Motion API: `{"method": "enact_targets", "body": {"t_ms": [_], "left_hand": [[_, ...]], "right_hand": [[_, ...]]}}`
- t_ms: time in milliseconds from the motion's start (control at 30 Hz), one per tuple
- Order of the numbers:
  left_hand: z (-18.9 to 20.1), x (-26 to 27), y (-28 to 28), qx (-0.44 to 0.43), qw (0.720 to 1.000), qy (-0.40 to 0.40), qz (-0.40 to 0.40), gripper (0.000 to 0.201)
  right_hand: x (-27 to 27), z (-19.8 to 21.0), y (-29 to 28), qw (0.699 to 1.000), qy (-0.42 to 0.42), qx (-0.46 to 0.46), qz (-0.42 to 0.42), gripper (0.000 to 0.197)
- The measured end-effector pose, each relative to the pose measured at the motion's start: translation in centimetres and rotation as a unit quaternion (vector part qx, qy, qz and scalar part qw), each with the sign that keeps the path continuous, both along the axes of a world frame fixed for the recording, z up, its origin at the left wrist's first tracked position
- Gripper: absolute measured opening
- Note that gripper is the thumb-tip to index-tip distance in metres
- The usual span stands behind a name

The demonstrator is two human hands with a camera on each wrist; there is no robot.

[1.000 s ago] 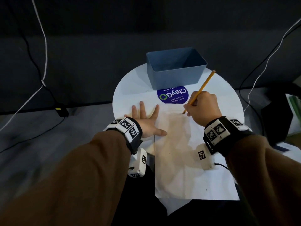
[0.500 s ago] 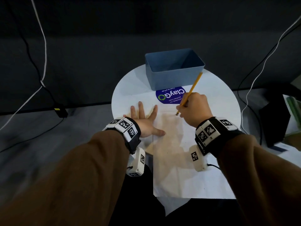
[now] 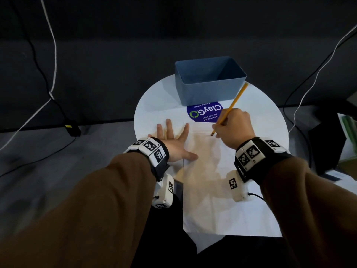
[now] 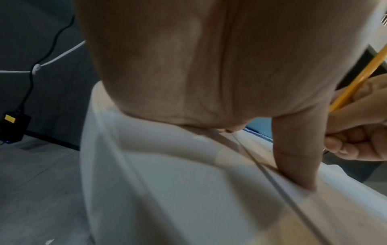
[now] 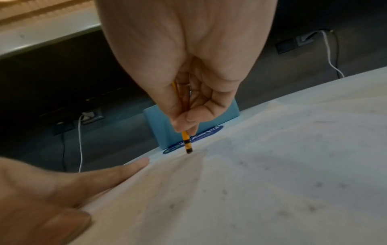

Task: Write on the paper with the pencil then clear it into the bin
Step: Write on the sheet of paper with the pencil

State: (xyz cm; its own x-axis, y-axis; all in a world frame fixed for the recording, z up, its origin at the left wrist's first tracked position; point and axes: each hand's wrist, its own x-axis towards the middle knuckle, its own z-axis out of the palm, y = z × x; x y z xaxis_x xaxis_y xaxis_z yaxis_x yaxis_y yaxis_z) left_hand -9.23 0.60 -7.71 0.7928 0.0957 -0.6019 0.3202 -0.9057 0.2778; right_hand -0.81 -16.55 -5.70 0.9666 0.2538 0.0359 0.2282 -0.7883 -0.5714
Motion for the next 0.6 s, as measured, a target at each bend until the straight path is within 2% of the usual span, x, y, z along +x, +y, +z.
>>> {"method": "enact_targets", "body": {"t_ms": [200, 300, 500, 600], "left_hand": [[-0.2, 0.0, -0.1, 0.001, 1.000, 0.001, -0.001, 0.107], [-0.3, -0.1, -0.2, 0.005, 1.000, 0.001, 0.000, 0.107], [0.1, -0.1, 0.1, -0.003, 1.000, 0.000, -0.002, 0.108], [0.0, -0.1, 0.0, -0.006, 1.000, 0.003, -0.004, 0.108]], "right_hand": [[-1.5, -0.3, 2.5, 0.998, -0.023, 0.046, 0.042, 0.021], [-1.7, -0.6, 3.0, 0.997, -0.016, 0.041, 0.064, 0.021], [-0.3, 0.0, -1.9, 1.000, 0.003, 0.012, -0.018, 0.018], [-0.5, 0.5, -2.7, 0.999, -0.003, 0.024, -0.030, 0.016]]}}
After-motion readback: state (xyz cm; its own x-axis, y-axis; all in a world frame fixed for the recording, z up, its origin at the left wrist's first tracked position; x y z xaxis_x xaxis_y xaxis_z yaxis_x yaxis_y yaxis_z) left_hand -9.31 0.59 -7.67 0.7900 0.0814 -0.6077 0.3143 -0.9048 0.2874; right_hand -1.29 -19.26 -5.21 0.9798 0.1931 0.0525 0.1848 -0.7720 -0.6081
